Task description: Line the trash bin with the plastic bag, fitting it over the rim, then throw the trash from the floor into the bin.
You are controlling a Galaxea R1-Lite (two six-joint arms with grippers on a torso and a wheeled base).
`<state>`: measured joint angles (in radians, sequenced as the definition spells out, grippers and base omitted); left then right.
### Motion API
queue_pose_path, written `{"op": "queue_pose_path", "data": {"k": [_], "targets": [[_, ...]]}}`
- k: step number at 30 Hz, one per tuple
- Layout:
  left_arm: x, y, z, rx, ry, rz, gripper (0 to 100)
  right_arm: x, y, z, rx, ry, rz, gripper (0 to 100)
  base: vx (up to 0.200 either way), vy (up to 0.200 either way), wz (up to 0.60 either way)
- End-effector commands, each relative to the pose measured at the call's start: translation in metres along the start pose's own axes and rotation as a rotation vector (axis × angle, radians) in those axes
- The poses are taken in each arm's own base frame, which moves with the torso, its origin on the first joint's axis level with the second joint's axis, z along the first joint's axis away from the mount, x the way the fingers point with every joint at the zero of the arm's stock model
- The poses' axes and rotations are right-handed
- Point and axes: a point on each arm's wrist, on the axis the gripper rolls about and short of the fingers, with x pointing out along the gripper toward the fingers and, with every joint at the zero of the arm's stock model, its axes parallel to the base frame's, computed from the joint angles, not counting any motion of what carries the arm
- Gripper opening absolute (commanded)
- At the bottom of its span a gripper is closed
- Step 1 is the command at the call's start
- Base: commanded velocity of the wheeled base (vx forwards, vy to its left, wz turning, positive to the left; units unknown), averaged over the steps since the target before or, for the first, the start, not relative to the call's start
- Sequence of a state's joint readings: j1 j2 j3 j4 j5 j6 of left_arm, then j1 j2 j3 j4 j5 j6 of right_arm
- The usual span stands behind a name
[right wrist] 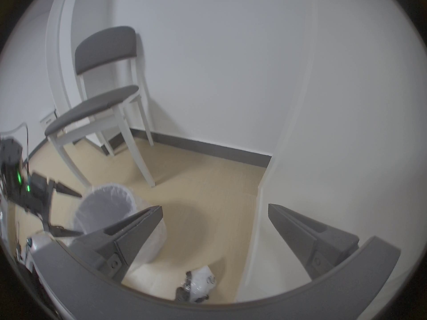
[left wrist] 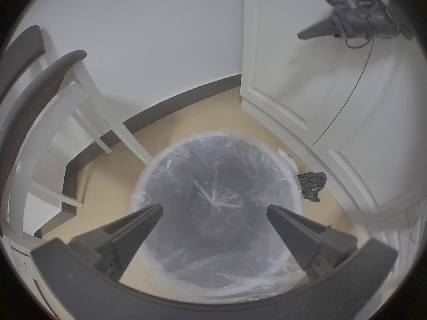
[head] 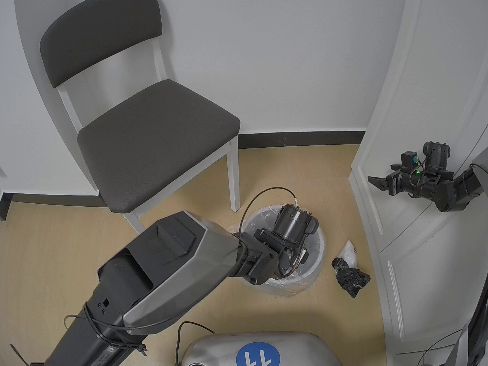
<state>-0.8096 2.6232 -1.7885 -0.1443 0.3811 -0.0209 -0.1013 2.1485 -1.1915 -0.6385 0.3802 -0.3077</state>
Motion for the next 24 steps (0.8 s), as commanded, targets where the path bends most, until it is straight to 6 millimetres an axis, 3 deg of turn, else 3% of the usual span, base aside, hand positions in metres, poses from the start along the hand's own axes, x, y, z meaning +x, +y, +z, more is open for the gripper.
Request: {"op": "queue_pose_path", "data": {"k": [1, 7, 15, 24], "targets": [[0.022, -0.013, -0.018, 0.017, 0.025, 0.009, 100, 0.005, 0.014, 0.015, 0.093, -0.088, 0.020, 100, 0.000, 0.000, 0.00], [0.034, -0.012, -0.021, 0.011, 0.036, 0.039, 100, 0.002, 0.030, 0.044, 0.281, -0.244, 0.068, 100, 0.000, 0.000, 0.00], [0.033, -0.008, -0.029, 0.023, 0.071, 0.091, 100, -0.001, 0.026, 0.045, 0.283, -0.256, 0.061, 100, 0.000, 0.000, 0.00], [-0.007, -0.009, -0.048, 0.056, 0.121, 0.078, 100, -0.004, 0.016, 0.042, 0.284, -0.258, 0.040, 100, 0.000, 0.000, 0.00]]}}
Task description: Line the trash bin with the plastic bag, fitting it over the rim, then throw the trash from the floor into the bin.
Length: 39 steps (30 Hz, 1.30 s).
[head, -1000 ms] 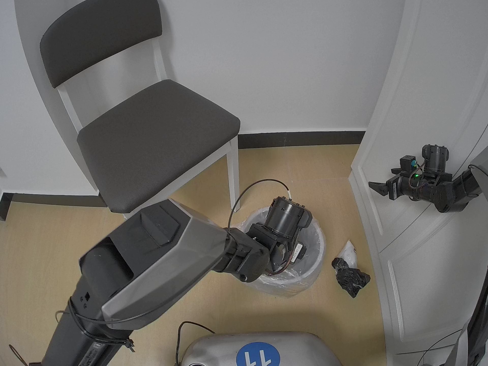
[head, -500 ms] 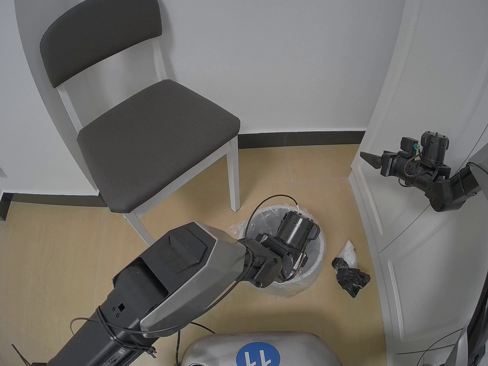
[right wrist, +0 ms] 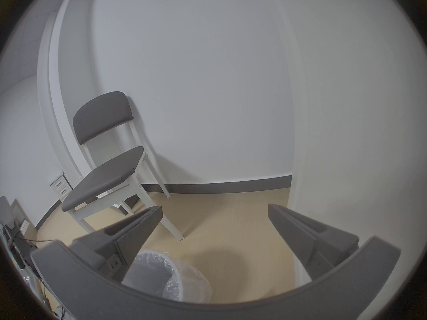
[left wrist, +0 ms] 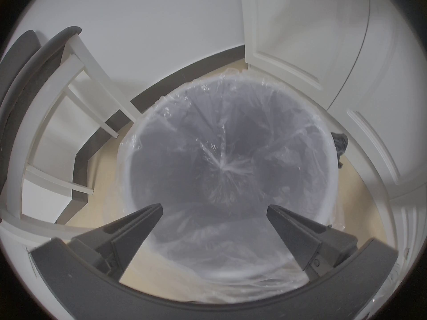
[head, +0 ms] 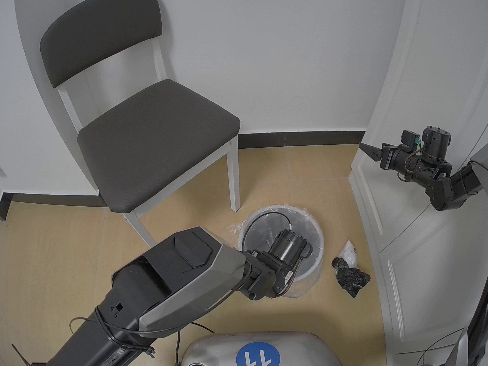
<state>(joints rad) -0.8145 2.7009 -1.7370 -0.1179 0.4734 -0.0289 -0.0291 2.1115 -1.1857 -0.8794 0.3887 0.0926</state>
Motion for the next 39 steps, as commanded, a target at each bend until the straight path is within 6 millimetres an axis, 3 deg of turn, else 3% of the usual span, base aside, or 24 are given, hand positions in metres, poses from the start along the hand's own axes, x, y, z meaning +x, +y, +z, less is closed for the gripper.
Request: {"op": "queue_pose_path", "data": {"k": [1, 13, 39], "targets": [[-0.032, 0.001, -0.005, -0.014, -0.026, -0.017, 100, -0.002, -0.006, 0.001, -0.001, -0.004, -0.011, 100, 0.000, 0.000, 0.00], [-0.049, 0.007, -0.031, -0.033, -0.052, -0.003, 100, -0.003, -0.009, -0.001, -0.002, 0.003, -0.010, 100, 0.000, 0.000, 0.00], [-0.048, 0.004, -0.062, -0.050, -0.044, -0.010, 100, -0.005, -0.015, -0.002, -0.004, 0.004, -0.018, 100, 0.000, 0.000, 0.00]]}}
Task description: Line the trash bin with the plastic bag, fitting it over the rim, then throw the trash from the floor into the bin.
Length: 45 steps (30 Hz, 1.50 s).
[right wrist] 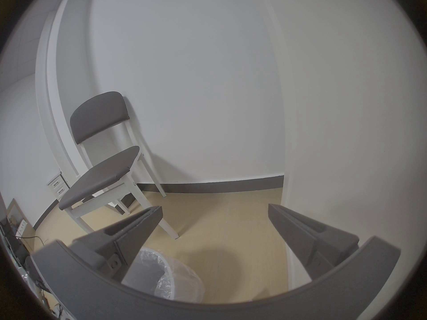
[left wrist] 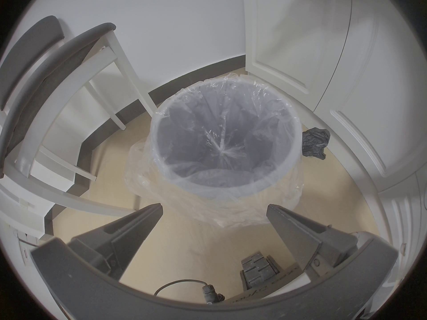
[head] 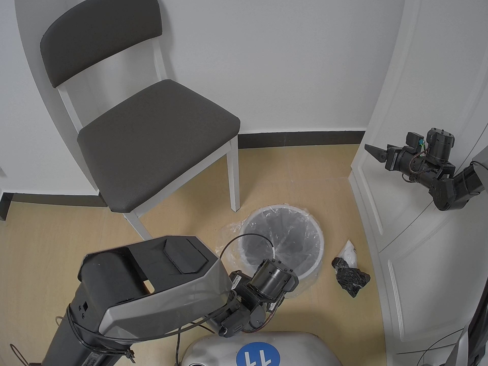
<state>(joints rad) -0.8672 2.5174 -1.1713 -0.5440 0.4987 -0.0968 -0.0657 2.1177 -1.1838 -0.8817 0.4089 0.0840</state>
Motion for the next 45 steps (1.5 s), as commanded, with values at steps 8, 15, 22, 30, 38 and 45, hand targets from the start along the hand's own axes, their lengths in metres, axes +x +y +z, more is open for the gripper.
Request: {"op": "queue_pose_path", "data": {"k": [8, 15, 22, 30, 38, 45], "targets": [[0.029, 0.023, 0.001, -0.044, 0.027, 0.012, 100, 0.000, -0.004, -0.003, 0.003, 0.005, -0.008, 100, 0.000, 0.000, 0.00], [0.050, 0.044, 0.015, -0.074, 0.063, 0.054, 100, 0.000, -0.003, -0.003, 0.001, 0.008, -0.006, 100, 0.000, 0.000, 0.00], [0.060, 0.046, 0.024, -0.092, 0.038, 0.021, 100, 0.000, -0.004, -0.006, -0.013, 0.016, -0.007, 100, 0.000, 0.000, 0.00], [0.068, 0.067, 0.023, -0.080, 0.061, -0.042, 100, 0.004, -0.005, -0.014, -0.008, 0.032, -0.007, 100, 0.000, 0.000, 0.00], [0.080, 0.096, 0.021, -0.082, 0.051, -0.131, 100, 0.010, -0.004, -0.027, -0.015, 0.061, 0.003, 100, 0.000, 0.000, 0.00], [0.094, 0.141, 0.016, -0.021, 0.020, -0.146, 100, 0.015, -0.004, -0.039, -0.012, 0.086, 0.007, 100, 0.000, 0.000, 0.00]]}}
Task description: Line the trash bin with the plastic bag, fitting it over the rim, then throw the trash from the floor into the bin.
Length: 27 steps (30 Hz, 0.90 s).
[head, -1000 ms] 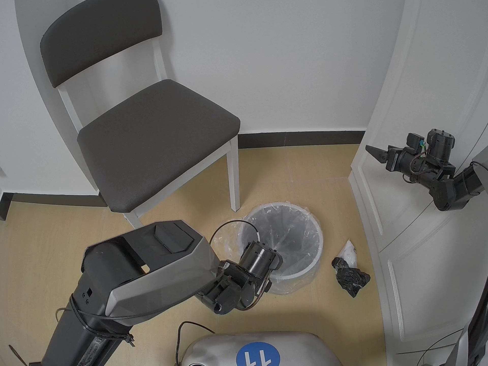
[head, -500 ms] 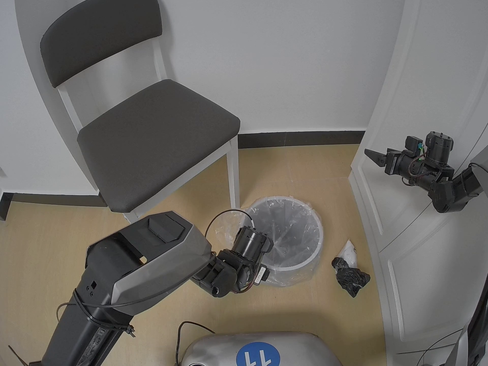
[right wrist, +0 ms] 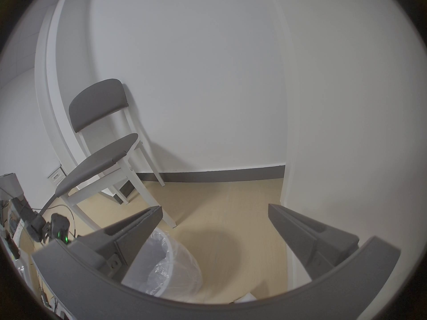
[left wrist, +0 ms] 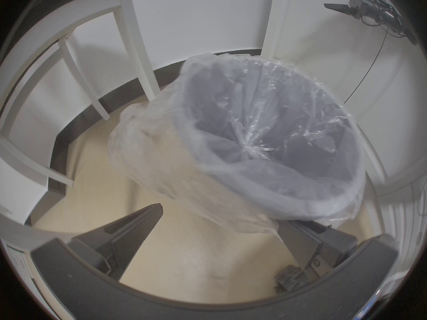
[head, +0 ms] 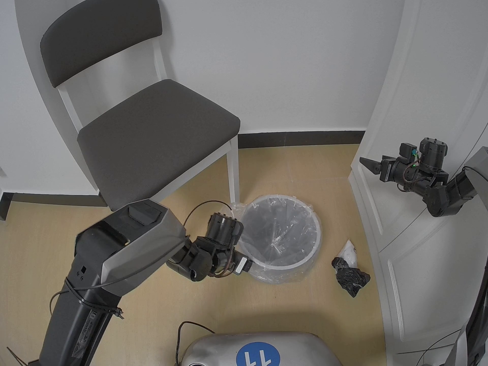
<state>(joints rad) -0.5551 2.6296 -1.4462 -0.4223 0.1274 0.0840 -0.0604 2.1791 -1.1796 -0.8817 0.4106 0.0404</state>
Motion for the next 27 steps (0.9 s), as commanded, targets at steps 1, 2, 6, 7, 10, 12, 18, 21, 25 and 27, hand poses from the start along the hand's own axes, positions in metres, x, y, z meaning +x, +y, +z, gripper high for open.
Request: {"op": "queue_pose_path", "data": {"k": [1, 2, 6, 7, 10, 12, 18, 21, 25, 27], "targets": [[0.006, 0.039, -0.005, 0.025, -0.014, -0.004, 100, 0.007, 0.000, -0.013, 0.004, 0.028, 0.006, 100, 0.000, 0.000, 0.00], [0.008, 0.049, -0.005, 0.034, -0.021, -0.015, 100, 0.008, 0.001, -0.014, -0.003, 0.029, 0.008, 100, 0.000, 0.000, 0.00], [0.016, 0.070, -0.001, 0.036, -0.053, -0.007, 100, 0.010, 0.000, -0.019, -0.003, 0.040, 0.007, 100, 0.000, 0.000, 0.00], [0.016, 0.070, -0.001, 0.036, -0.053, -0.007, 100, 0.010, 0.000, -0.019, -0.003, 0.040, 0.007, 100, 0.000, 0.000, 0.00], [0.022, 0.081, 0.003, 0.026, -0.076, 0.004, 100, 0.011, 0.000, -0.023, -0.002, 0.050, 0.009, 100, 0.000, 0.000, 0.00], [0.028, 0.087, 0.000, 0.040, -0.083, 0.017, 100, 0.012, 0.000, -0.026, -0.001, 0.056, 0.010, 100, 0.000, 0.000, 0.00], [0.039, 0.095, -0.004, 0.064, -0.087, 0.032, 100, 0.014, 0.001, -0.029, -0.012, 0.065, 0.015, 100, 0.000, 0.000, 0.00], [0.045, 0.094, -0.008, 0.071, -0.083, 0.010, 100, 0.017, 0.000, -0.035, -0.015, 0.076, 0.016, 100, 0.000, 0.000, 0.00], [0.051, 0.094, -0.001, 0.078, -0.134, -0.024, 100, 0.020, -0.002, -0.041, -0.031, 0.084, 0.016, 100, 0.000, 0.000, 0.00], [0.057, 0.094, -0.002, 0.080, -0.145, -0.019, 100, 0.021, -0.002, -0.042, -0.032, 0.085, 0.017, 100, 0.000, 0.000, 0.00]]}}
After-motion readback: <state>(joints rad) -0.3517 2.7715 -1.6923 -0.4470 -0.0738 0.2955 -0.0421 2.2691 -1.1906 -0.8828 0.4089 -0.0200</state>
